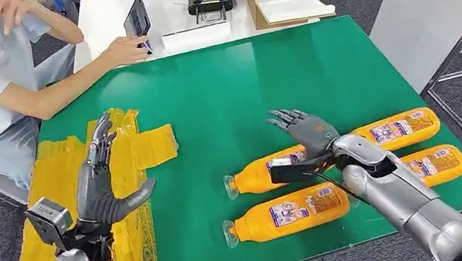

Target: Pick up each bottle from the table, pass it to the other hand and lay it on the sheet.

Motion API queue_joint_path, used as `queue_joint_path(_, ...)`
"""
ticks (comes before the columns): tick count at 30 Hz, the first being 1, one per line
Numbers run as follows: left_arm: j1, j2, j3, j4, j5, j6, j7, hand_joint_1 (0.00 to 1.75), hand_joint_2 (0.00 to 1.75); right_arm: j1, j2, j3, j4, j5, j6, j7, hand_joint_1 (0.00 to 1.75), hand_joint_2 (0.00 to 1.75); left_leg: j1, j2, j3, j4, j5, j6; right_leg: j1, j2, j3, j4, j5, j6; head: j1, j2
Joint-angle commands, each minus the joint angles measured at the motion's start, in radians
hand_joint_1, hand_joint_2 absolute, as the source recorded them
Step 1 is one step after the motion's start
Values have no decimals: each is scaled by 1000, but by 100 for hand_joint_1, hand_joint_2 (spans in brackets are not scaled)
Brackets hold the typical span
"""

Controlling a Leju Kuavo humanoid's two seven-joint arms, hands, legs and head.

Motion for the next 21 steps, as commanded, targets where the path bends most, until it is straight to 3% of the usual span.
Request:
queue_joint_path(1, -60, 1, -25, 104, 17, -1, -8, 0, 175, -138, 32, 130, 203, -72, 85, -52, 0, 175, 1, 2, 3, 1, -1, -3, 2, 1, 4, 0, 0, -2, 0, 0)
queue_joint_path(21, -71, 2, -25, 123, 25, 3, -12, 0, 175, -167, 44, 168, 255, -78, 98, -55, 0, 175, 1, 0, 2, 0, 0, -2, 1, -1, 2, 0, 0, -2, 0, 0)
